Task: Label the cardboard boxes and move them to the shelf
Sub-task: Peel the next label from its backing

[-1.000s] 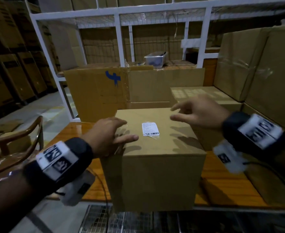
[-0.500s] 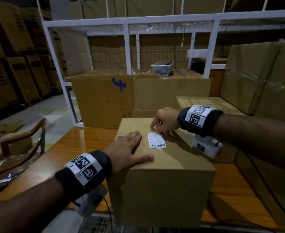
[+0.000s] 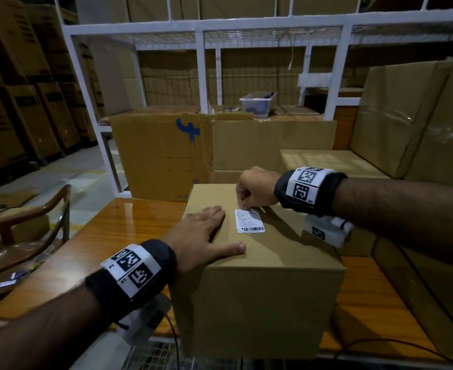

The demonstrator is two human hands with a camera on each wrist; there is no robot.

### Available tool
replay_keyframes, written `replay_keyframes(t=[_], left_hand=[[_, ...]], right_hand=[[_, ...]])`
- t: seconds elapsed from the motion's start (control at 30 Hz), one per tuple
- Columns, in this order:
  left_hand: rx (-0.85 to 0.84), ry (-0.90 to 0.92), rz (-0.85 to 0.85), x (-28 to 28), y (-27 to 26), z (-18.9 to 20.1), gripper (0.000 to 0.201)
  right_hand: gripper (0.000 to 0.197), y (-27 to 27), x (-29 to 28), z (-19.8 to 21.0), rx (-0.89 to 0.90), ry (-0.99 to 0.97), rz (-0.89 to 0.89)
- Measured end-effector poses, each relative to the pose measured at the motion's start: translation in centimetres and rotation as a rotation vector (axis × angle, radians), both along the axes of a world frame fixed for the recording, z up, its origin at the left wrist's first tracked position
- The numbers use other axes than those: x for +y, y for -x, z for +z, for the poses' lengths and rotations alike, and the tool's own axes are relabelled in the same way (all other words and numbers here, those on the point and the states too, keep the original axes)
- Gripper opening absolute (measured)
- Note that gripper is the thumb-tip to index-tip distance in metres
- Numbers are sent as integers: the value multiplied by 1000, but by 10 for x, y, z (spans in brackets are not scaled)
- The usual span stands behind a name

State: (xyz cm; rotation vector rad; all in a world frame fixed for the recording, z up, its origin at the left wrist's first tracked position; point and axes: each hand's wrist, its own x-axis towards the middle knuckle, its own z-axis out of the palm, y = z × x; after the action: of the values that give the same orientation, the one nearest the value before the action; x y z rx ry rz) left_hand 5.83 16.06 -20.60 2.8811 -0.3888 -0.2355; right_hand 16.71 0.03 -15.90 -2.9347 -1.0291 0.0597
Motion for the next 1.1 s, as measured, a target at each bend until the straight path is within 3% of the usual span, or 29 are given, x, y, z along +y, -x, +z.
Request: replay_keyframes(t=[0.17, 0.27, 0.4, 0.57, 0.8, 0.93, 1.1], left_hand=[[-14, 4, -5, -1, 2, 1, 107], [-24, 2, -6, 0, 2, 1, 106], [-16, 0, 1, -1, 1, 0, 105], [-20, -4, 1, -1, -1, 0, 105], [-7, -9, 24, -1, 0, 1, 105], [5, -8, 66, -5, 4, 8, 102], [-123, -51, 37, -25, 23, 38, 88]], right_hand=[[17, 6, 3, 0, -4, 63, 1], [17, 7, -6, 5, 4, -9, -27], [11, 1, -25, 10, 272, -271, -151], [11, 6, -44, 12, 508, -439, -208], [21, 27, -58, 32, 479, -684, -203], [27, 43, -71, 39, 476, -677, -184], [34, 74, -103, 37, 466, -754, -135]])
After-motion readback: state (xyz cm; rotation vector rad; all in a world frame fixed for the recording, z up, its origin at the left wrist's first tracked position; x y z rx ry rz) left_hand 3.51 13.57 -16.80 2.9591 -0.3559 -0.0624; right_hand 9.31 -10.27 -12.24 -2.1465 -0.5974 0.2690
